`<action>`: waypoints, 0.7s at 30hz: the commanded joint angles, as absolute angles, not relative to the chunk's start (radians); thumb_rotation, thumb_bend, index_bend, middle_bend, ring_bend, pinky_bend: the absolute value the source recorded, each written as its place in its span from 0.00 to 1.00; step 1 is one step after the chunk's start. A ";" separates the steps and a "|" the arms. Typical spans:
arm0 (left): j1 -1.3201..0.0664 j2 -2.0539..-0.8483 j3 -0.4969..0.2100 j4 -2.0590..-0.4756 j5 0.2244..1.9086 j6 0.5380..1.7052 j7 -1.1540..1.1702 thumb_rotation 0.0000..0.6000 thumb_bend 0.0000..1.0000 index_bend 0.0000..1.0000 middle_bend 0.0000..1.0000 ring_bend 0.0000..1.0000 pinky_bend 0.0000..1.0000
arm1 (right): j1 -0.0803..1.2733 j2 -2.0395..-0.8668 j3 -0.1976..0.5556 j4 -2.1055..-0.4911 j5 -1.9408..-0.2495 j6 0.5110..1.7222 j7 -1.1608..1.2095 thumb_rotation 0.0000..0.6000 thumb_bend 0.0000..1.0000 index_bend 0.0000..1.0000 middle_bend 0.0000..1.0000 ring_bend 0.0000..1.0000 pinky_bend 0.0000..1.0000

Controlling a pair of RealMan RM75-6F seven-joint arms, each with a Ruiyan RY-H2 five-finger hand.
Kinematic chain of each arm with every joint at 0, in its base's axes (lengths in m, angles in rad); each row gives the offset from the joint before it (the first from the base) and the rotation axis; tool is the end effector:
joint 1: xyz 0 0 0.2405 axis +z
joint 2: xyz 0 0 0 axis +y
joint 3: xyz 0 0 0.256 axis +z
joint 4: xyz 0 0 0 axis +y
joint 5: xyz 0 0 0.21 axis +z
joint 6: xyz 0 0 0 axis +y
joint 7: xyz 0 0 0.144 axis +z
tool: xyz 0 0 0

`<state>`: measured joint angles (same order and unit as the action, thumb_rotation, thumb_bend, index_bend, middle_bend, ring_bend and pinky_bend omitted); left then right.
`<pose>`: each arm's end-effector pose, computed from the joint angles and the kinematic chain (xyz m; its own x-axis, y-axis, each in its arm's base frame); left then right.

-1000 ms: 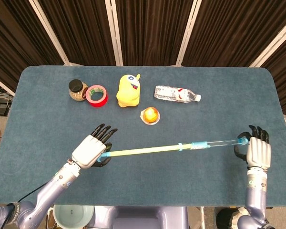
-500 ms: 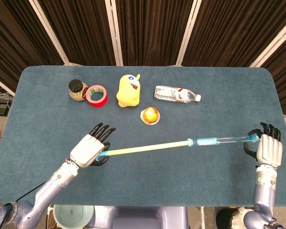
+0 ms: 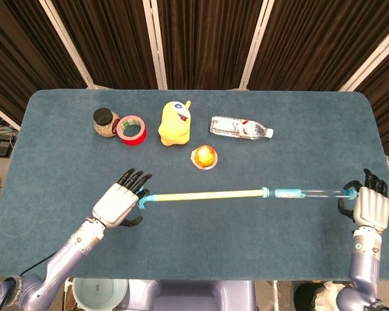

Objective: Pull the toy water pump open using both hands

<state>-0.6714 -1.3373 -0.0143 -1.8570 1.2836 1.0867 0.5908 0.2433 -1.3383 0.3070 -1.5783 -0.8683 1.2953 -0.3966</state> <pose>-0.1330 0.2668 0.0229 0.6245 0.1637 0.7637 0.6942 -0.5645 -0.4467 -0.3282 -0.2631 0.1190 0.3749 -0.0635 0.9249 -0.8335 0.4136 0.3662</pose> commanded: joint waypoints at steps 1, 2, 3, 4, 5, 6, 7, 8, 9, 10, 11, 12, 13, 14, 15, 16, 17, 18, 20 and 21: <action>-0.668 -1.337 -0.013 -1.862 1.273 1.084 0.590 1.00 0.17 0.11 0.00 0.00 0.01 | 0.245 -1.330 0.294 -1.595 -0.871 1.287 -0.404 1.00 0.34 0.15 0.00 0.00 0.00; -0.665 -1.337 -0.012 -1.864 1.269 1.085 0.590 1.00 0.16 0.10 0.00 0.00 0.01 | 0.246 -1.329 0.292 -1.600 -0.875 1.288 -0.404 1.00 0.33 0.15 0.00 0.00 0.00; -0.662 -1.337 -0.011 -1.866 1.266 1.086 0.589 1.00 0.16 0.10 0.00 0.00 0.01 | 0.246 -1.328 0.289 -1.604 -0.878 1.289 -0.405 1.00 0.33 0.15 0.00 0.00 0.00; -0.657 -1.335 -0.008 -1.871 1.263 1.088 0.587 1.00 0.16 0.10 0.00 0.00 0.01 | 0.246 -1.327 0.287 -1.612 -0.881 1.293 -0.403 1.00 0.33 0.15 0.00 0.00 0.00; -0.653 -1.334 -0.005 -1.874 1.264 1.092 0.585 1.00 0.16 0.10 0.00 0.00 0.01 | 0.245 -1.327 0.285 -1.615 -0.884 1.295 -0.401 1.00 0.32 0.15 0.00 0.00 0.00; -0.649 -1.333 -0.002 -1.877 1.264 1.094 0.582 1.00 0.16 0.10 0.00 0.00 0.01 | 0.244 -1.326 0.283 -1.618 -0.885 1.297 -0.400 1.00 0.32 0.15 0.00 0.00 0.00; -0.640 -1.329 0.003 -1.885 1.262 1.099 0.570 1.00 0.16 0.10 0.00 0.00 0.01 | 0.242 -1.325 0.278 -1.626 -0.885 1.296 -0.396 1.00 0.32 0.15 0.00 0.00 0.00; -0.633 -1.326 0.007 -1.891 1.263 1.102 0.560 1.00 0.16 0.10 0.00 0.00 0.01 | 0.240 -1.324 0.275 -1.630 -0.887 1.297 -0.394 1.00 0.32 0.15 0.00 0.00 0.00; -0.627 -1.322 0.012 -1.896 1.266 1.106 0.552 1.00 0.16 0.10 0.00 0.00 0.01 | 0.239 -1.323 0.271 -1.633 -0.891 1.297 -0.393 1.00 0.32 0.15 0.00 0.00 0.00; -0.621 -1.318 0.018 -1.900 1.271 1.110 0.546 1.00 0.16 0.10 0.00 0.00 0.01 | 0.237 -1.322 0.266 -1.637 -0.894 1.298 -0.392 1.00 0.32 0.15 0.00 0.00 0.00; -0.609 -1.310 0.028 -1.906 1.279 1.118 0.535 1.00 0.16 0.10 0.00 0.00 0.01 | 0.233 -1.320 0.256 -1.645 -0.900 1.297 -0.388 1.00 0.31 0.15 0.00 0.00 0.00; -0.600 -1.305 0.035 -1.912 1.287 1.125 0.524 1.00 0.16 0.10 0.00 0.00 0.01 | 0.229 -1.318 0.247 -1.652 -0.907 1.296 -0.386 1.00 0.31 0.15 0.00 0.00 0.00; -0.589 -1.298 0.043 -1.917 1.294 1.134 0.513 1.00 0.16 0.10 0.00 0.00 0.01 | 0.225 -1.315 0.237 -1.660 -0.917 1.297 -0.384 1.00 0.30 0.15 0.00 0.00 0.00; -0.579 -1.291 0.049 -1.922 1.303 1.143 0.501 1.00 0.16 0.10 0.00 0.00 0.01 | 0.221 -1.312 0.226 -1.668 -0.930 1.298 -0.381 1.00 0.30 0.15 0.00 0.00 0.00; -0.563 -1.281 0.060 -1.928 1.317 1.158 0.482 1.00 0.16 0.10 0.00 0.00 0.01 | 0.213 -1.305 0.207 -1.681 -0.954 1.300 -0.377 1.00 0.30 0.15 0.00 0.00 0.00; -0.551 -1.272 0.067 -1.931 1.327 1.170 0.468 1.00 0.16 0.10 0.00 0.00 0.01 | 0.207 -1.299 0.193 -1.693 -0.973 1.301 -0.373 1.00 0.29 0.15 0.00 0.00 0.00; -0.539 -1.264 0.075 -1.933 1.337 1.183 0.456 1.00 0.16 0.09 0.00 0.00 0.01 | 0.200 -1.292 0.177 -1.706 -0.994 1.303 -0.366 1.00 0.29 0.15 0.00 0.00 0.00; -0.526 -1.256 0.083 -1.934 1.349 1.197 0.443 1.00 0.16 0.08 0.00 0.00 0.01 | 0.193 -1.286 0.163 -1.717 -1.015 1.304 -0.358 1.00 0.28 0.16 0.00 0.00 0.00; -0.487 -1.232 0.109 -1.927 1.386 1.242 0.411 1.00 0.15 0.06 0.00 0.00 0.01 | 0.175 -1.267 0.123 -1.744 -1.089 1.314 -0.329 1.00 0.24 0.16 0.00 0.00 0.00; -0.470 -1.223 0.121 -1.922 1.405 1.262 0.399 1.00 0.15 0.05 0.00 0.00 0.01 | 0.167 -1.259 0.105 -1.753 -1.122 1.319 -0.318 1.00 0.23 0.16 0.00 0.00 0.00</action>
